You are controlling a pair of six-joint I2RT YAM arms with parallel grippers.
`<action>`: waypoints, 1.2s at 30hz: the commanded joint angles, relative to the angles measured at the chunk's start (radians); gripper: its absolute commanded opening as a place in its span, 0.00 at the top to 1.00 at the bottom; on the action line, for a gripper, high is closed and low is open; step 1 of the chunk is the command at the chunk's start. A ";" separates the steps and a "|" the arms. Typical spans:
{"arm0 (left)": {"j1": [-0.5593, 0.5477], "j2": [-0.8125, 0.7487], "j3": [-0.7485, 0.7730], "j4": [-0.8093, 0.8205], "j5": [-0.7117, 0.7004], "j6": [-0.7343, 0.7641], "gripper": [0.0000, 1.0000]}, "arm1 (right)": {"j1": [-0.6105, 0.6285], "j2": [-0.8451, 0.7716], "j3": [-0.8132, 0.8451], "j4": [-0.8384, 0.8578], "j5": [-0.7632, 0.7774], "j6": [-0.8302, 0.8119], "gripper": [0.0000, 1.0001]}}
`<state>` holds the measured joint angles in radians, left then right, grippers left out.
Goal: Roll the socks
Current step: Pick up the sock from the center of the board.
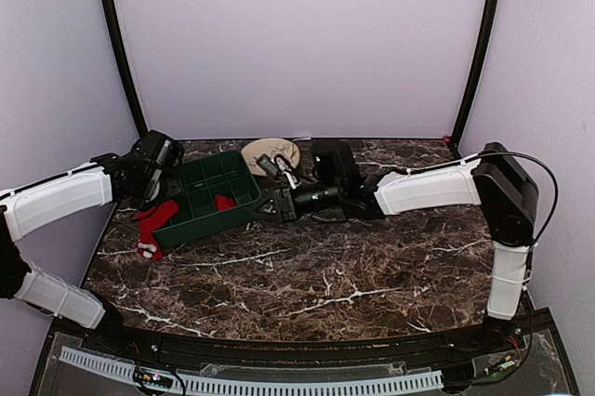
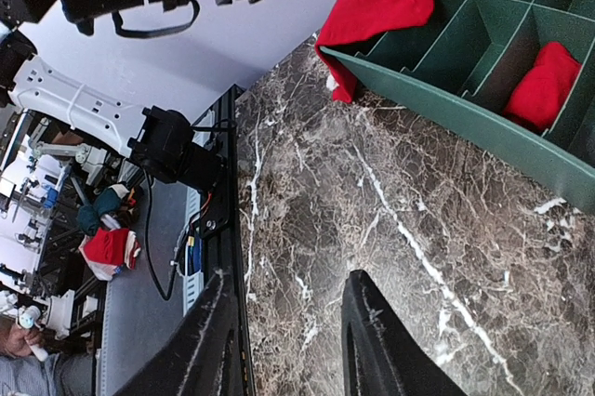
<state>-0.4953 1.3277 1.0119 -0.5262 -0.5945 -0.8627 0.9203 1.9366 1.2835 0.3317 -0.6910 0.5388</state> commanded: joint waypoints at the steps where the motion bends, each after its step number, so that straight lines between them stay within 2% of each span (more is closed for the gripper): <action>1: 0.040 -0.130 -0.137 -0.008 -0.025 -0.187 0.35 | 0.025 0.049 0.080 -0.009 -0.005 0.015 0.63; 7: 0.105 -0.267 -0.311 0.113 0.027 -0.250 0.34 | 0.032 0.062 0.089 0.002 -0.011 0.016 0.63; 15: 0.190 -0.282 -0.346 0.135 0.082 -0.256 0.29 | 0.035 0.055 0.067 0.023 -0.009 0.024 0.64; 25: 0.311 -0.354 -0.444 0.234 0.153 -0.324 0.27 | 0.037 0.072 0.070 0.036 -0.026 0.030 0.64; 36: 0.441 -0.429 -0.590 0.414 0.353 -0.390 0.26 | 0.037 0.088 0.073 0.044 -0.039 0.030 0.64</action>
<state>-0.0803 0.9409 0.4751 -0.2066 -0.3447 -1.2114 0.9493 2.0045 1.3510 0.3298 -0.7155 0.5625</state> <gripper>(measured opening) 0.743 0.365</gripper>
